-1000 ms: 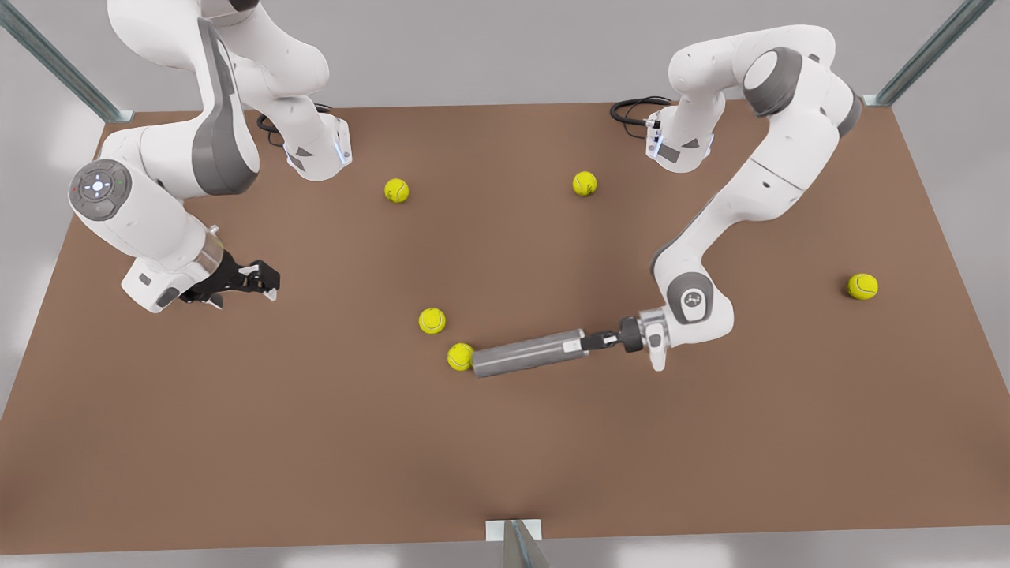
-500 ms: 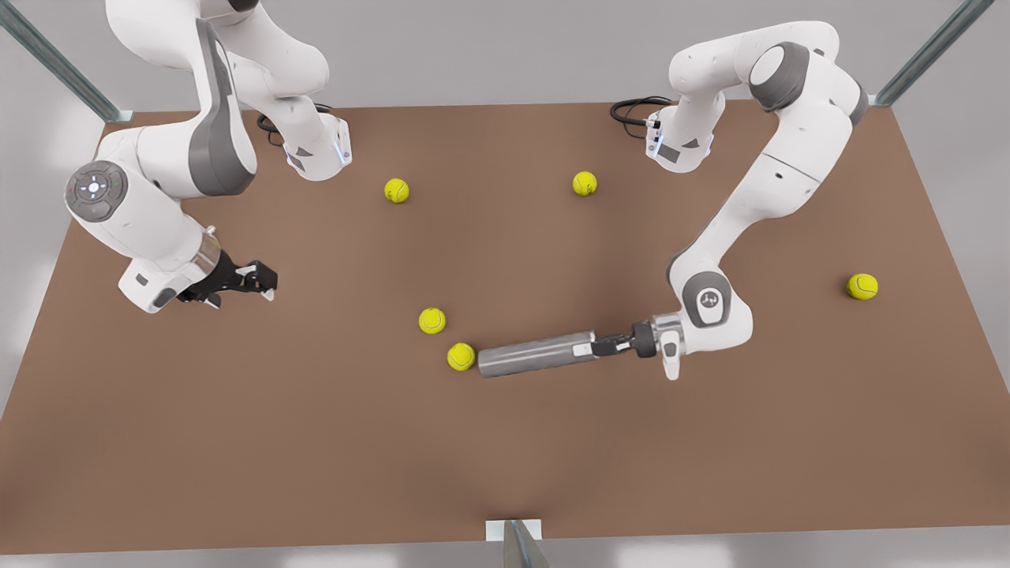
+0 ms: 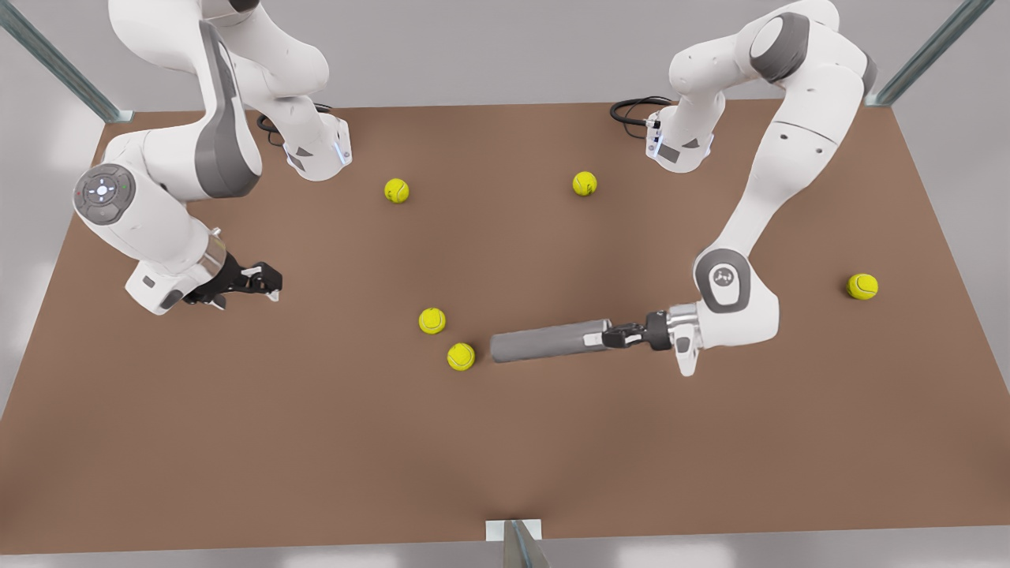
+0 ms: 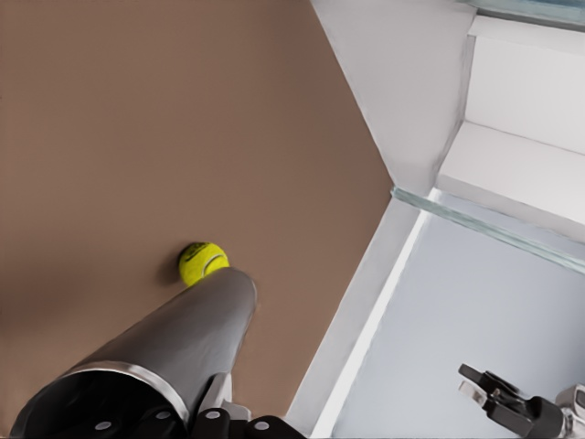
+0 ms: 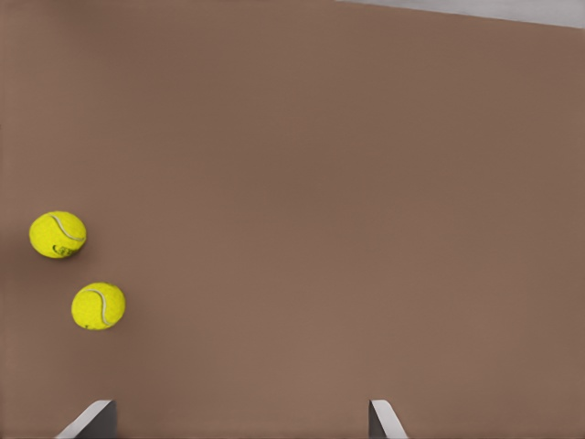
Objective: Put the tennis tube upright
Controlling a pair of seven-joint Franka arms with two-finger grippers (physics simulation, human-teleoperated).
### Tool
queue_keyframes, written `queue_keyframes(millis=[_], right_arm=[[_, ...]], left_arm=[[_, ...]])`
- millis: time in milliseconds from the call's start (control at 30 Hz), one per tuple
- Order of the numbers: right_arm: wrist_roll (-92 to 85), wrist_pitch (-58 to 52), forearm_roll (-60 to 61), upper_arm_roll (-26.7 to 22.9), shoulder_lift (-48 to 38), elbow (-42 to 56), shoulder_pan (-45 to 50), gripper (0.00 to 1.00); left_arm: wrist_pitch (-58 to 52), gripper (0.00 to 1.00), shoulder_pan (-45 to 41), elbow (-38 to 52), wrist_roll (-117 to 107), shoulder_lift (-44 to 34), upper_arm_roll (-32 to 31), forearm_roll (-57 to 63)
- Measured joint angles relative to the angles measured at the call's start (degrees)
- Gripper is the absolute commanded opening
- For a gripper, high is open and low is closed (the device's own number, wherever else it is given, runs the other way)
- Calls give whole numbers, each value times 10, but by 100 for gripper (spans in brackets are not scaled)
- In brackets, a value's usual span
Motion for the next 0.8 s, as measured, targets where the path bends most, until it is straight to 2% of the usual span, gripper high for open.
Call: queue_keyframes(millis=[267,800], right_arm=[[0,0,0,0,-1,-4,-2,100],[0,0,6,1,-3,-12,-3,100]], left_arm=[[-14,21,7,-5,-26,-21,4,39],[-108,21,51,2,-137,-104,6,246]])
